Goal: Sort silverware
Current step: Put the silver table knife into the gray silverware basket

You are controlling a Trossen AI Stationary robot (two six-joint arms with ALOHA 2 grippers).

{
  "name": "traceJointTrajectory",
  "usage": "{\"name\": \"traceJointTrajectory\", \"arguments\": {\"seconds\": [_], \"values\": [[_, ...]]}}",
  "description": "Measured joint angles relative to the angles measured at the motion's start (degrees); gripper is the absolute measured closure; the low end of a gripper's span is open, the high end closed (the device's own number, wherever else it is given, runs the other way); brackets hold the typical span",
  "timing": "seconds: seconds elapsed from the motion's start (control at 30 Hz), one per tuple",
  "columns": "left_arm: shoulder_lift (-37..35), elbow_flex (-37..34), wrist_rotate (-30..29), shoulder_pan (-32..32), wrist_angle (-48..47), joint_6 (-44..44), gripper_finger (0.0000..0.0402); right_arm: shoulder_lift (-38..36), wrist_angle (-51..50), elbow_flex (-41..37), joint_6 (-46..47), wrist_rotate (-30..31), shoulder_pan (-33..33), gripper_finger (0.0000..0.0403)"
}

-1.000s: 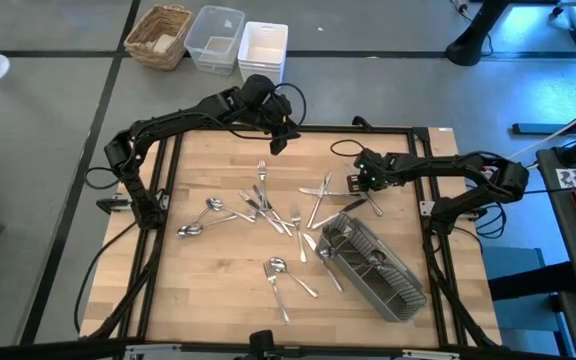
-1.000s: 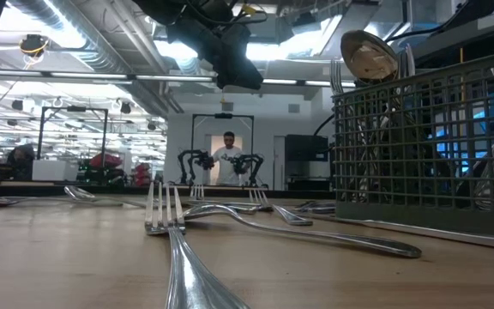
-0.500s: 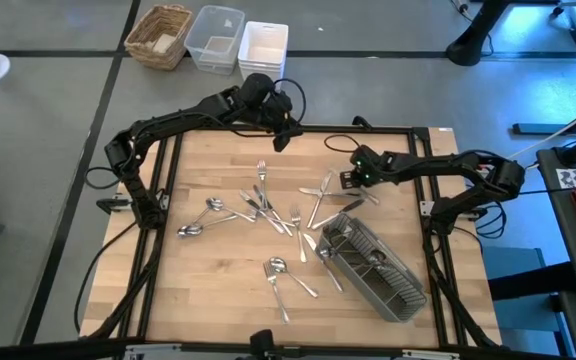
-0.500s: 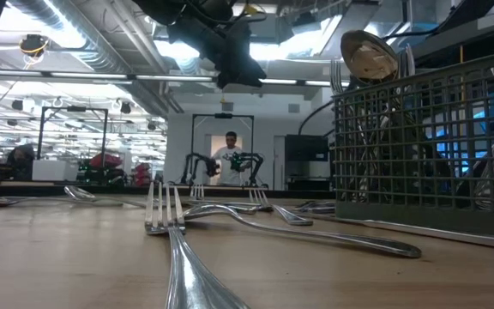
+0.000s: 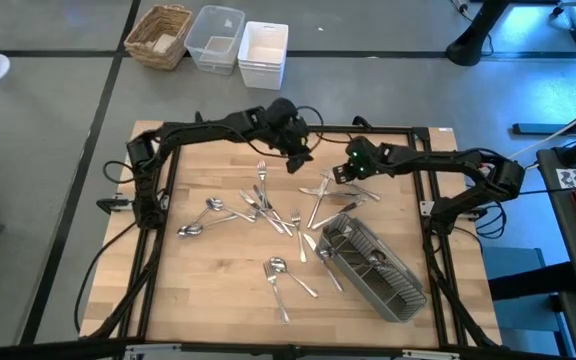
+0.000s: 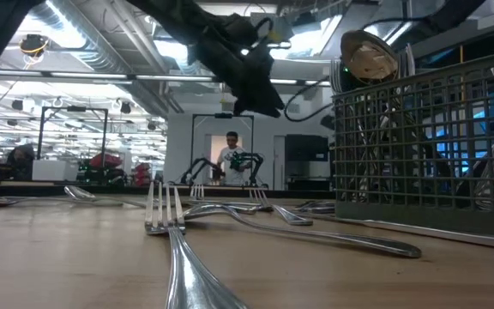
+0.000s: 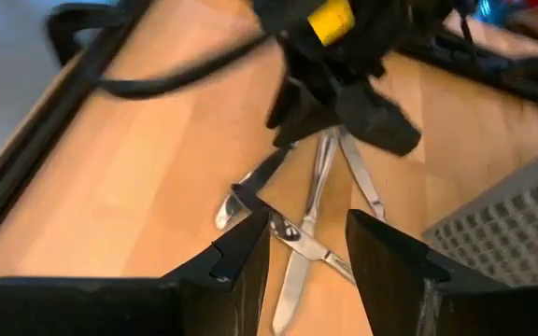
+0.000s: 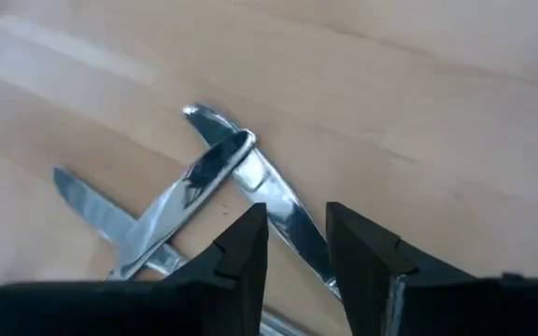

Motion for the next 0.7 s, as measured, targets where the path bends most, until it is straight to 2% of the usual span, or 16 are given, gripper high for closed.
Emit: {"name": "traceJointTrajectory", "arguments": {"seconds": [0.1,0.2,0.33,0.43,0.6,0.7], "values": [[1.99,0.00,0.15,-0.93,3.56,3.49,0.0265,-0.03,-8.67,5.55,-4.26,0.22,0.00,0.0291],[4.09,0.00,1.51,-1.59,6.16,2.60,0.0265,-0.07,-19.77,12.59,-8.87,2.60,0.00,0.0291],[6.70,0.00,5.28,-2.23,6.53,0.70,0.0265,-0.07,-34.65,22.82,-14.08,10.13,0.00,0.0291],[7.62,0.00,6.03,-2.93,4.64,-1.21,0.0265,-0.10,-43.39,30.59,-17.00,17.27,0.00,0.0291],[7.71,0.00,6.16,-4.72,-3.08,-5.22,0.0265,-0.12,-51.13,42.19,-21.07,27.09,0.00,0.0291],[7.79,0.00,6.06,-6.26,-3.89,-12.48,0.0265,-0.15,-51.45,47.72,-24.04,29.94,0.00,0.0291]]}}
